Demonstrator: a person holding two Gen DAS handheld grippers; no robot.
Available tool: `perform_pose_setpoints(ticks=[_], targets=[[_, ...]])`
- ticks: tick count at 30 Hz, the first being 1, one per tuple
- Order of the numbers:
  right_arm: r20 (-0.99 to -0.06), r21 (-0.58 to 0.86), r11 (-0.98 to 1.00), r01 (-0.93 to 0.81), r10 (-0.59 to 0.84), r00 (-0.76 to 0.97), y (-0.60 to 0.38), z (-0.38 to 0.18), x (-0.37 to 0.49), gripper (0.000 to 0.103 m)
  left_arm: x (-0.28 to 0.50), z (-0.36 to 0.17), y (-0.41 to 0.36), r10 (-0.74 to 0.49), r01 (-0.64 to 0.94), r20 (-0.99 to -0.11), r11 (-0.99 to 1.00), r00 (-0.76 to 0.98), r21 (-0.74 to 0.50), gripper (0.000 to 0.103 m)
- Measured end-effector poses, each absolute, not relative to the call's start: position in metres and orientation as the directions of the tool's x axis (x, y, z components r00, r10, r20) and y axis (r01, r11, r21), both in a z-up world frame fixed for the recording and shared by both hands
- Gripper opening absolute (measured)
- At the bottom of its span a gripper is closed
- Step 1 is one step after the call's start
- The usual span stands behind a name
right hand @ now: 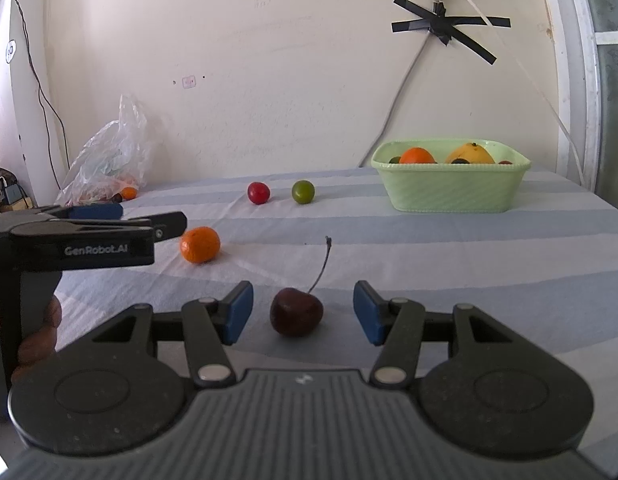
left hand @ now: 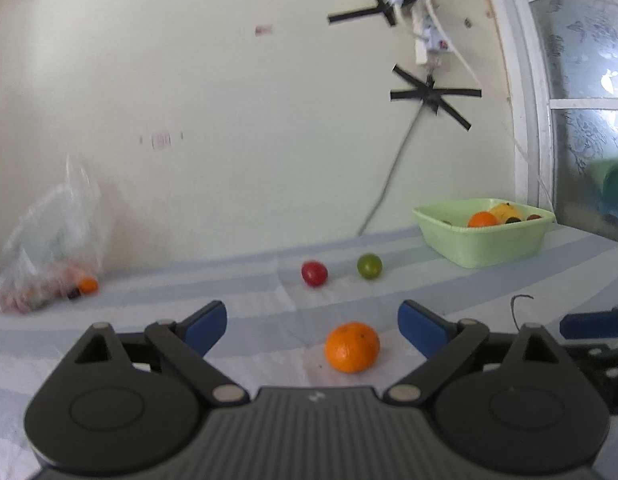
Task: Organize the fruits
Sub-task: 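Grasp the mandarin with the left tool while the right tool grasps the dark stemmed cherry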
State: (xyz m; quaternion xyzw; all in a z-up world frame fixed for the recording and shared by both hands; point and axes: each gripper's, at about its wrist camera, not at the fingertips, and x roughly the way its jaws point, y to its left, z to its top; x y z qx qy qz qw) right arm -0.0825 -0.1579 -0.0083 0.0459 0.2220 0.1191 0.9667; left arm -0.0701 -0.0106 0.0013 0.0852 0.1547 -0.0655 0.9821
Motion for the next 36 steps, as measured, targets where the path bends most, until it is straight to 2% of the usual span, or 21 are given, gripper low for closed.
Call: perform_pose_setpoints(ticks=[7, 14, 18, 26, 28, 30, 33, 35, 36], targets=[[-0.413, 0.141, 0.968, -0.208, 0.249, 0.876, -0.157, -0.008, -0.083, 0.058, -0.08, 0.004, -0.01, -0.071, 0.112, -0.246, 0.981, 0.967, 0.157, 0.103], [-0.409, 0.14, 0.968, -0.209, 0.249, 0.878, -0.158, -0.007, -0.085, 0.059, -0.101, 0.008, 0.003, -0.052, 0.063, -0.121, 0.994, 0.991, 0.091, 0.103], [-0.403, 0.136, 0.969, -0.206, 0.244, 0.882, -0.157, -0.007, -0.086, 0.06, -0.1, 0.01, 0.013, -0.051, 0.055, -0.112, 0.998, 0.992, 0.028, 0.103], [-0.398, 0.088, 0.982, -0.166, 0.188, 0.898, -0.152, -0.006, -0.092, 0.068, -0.084, 0.008, 0.02, -0.072, 0.069, -0.236, 0.997, 0.969, -0.02, 0.103], [-0.414, 0.068, 0.981, -0.179, 0.191, 0.89, -0.15, -0.006, -0.095, 0.068, -0.072, 0.007, 0.021, -0.093, 0.088, -0.315, 0.996, 0.945, -0.031, 0.103], [-0.43, 0.034, 0.979, -0.203, 0.198, 0.881, -0.147, -0.006, -0.097, 0.067, -0.058, 0.009, 0.022, -0.125, 0.117, -0.386, 0.992, 0.914, -0.044, 0.103], [-0.457, 0.004, 0.975, -0.221, 0.199, 0.867, -0.144, -0.008, -0.095, 0.065, -0.047, 0.013, 0.019, -0.176, 0.174, -0.419, 0.984, 0.891, -0.043, 0.102], [-0.468, 0.002, 0.975, -0.224, 0.199, 0.861, -0.145, -0.008, -0.091, 0.061, -0.042, 0.014, 0.011, -0.198, 0.214, -0.439, 0.977, 0.876, -0.012, 0.101], [-0.475, -0.005, 0.975, -0.222, 0.193, 0.859, -0.144, -0.008, -0.089, 0.059, -0.038, 0.014, 0.007, -0.208, 0.238, -0.453, 0.971, 0.867, 0.01, 0.096]])
